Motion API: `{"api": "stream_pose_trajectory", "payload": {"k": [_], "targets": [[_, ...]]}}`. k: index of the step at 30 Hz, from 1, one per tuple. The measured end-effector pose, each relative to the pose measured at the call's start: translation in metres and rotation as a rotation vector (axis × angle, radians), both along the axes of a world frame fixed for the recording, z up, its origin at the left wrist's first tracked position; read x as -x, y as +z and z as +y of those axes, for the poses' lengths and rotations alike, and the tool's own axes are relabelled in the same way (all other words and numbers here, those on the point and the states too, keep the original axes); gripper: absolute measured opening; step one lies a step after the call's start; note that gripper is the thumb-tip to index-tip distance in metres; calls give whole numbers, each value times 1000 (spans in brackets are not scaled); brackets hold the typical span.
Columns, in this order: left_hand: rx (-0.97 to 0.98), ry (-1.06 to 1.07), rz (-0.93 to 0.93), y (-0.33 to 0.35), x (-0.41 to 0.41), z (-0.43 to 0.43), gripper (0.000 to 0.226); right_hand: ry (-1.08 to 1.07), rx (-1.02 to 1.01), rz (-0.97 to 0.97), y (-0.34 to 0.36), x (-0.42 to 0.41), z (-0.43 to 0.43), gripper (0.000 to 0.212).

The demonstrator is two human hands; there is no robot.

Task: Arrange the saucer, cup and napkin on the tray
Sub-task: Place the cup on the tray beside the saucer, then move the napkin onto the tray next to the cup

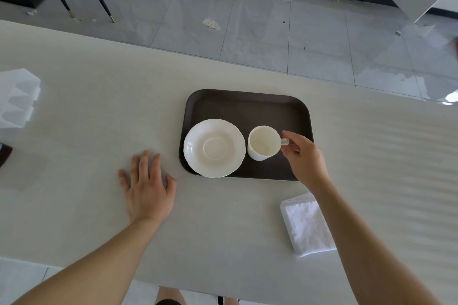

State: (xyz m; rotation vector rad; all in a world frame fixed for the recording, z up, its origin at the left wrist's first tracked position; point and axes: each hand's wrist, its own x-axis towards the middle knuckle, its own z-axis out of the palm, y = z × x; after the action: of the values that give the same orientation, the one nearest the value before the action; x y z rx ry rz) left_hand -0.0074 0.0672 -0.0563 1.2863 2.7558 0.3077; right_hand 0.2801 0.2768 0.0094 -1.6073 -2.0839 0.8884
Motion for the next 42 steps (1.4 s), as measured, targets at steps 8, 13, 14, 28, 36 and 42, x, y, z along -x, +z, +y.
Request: {"api": "stream_pose_trajectory", "payload": {"k": [8,13,14,28,36,42], "targets": [[-17,-8,0,-1,1,0,60,-109,-7,38,18,-26,-20,32],[-26,-4,1,-3,1,0,60,-165,-13,-34,19,-63,-47,27],[-25,-4,3,-3,1,0,60,-177,-15,-51,18,-70,-53,25],[-22,-5,-4,-6,2,-1,61,-255,295,-552,4,-117,-95,66],[-37,-2,-9,-7,2,-1,61,-276,309,-543,-1,-106,-93,45],[-32,-8,1,-8,3,-1,60,-291,319,-547,-2,-105,-87,41]]}}
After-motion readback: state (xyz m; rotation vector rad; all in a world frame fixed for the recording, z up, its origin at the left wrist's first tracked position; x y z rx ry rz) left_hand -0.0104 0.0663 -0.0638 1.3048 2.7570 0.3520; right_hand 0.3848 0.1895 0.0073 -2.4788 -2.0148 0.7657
